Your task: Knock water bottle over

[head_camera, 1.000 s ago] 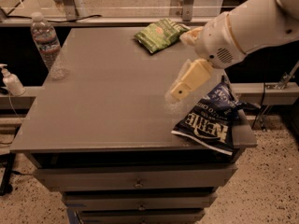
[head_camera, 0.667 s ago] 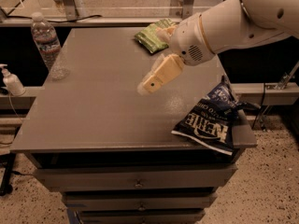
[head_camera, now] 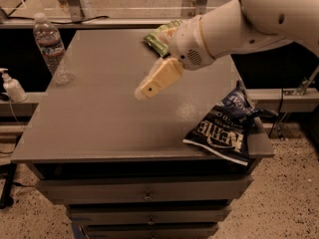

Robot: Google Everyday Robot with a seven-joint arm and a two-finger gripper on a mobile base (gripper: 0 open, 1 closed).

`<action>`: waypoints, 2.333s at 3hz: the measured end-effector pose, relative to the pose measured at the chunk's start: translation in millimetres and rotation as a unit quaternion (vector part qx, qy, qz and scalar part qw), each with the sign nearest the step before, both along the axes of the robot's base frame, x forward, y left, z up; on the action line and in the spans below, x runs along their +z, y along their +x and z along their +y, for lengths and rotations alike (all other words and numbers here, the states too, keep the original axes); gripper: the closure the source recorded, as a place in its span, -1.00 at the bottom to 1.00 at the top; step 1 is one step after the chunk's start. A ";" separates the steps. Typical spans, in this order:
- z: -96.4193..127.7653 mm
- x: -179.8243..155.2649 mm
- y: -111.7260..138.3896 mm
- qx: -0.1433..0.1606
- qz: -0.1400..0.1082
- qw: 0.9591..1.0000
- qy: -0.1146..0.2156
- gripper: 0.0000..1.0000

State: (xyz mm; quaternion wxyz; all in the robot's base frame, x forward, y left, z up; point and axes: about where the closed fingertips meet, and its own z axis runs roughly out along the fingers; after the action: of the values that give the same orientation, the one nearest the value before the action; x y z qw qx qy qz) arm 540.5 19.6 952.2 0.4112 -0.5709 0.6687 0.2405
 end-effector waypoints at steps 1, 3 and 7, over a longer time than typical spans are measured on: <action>32.2 -4.7 22.0 -0.004 -0.006 0.999 0.034 -1.00; 92.9 -17.4 76.5 -0.004 -0.015 0.994 0.106 -1.00; 171.3 -44.5 171.7 0.035 -0.043 0.986 0.156 -1.00</action>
Offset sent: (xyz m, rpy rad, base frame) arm 0.0884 0.1027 -0.0224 0.2813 0.0001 -0.0356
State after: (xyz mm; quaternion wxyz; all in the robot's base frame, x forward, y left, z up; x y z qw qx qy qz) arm 712.2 190.9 907.7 0.5151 -0.5326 0.5843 0.3311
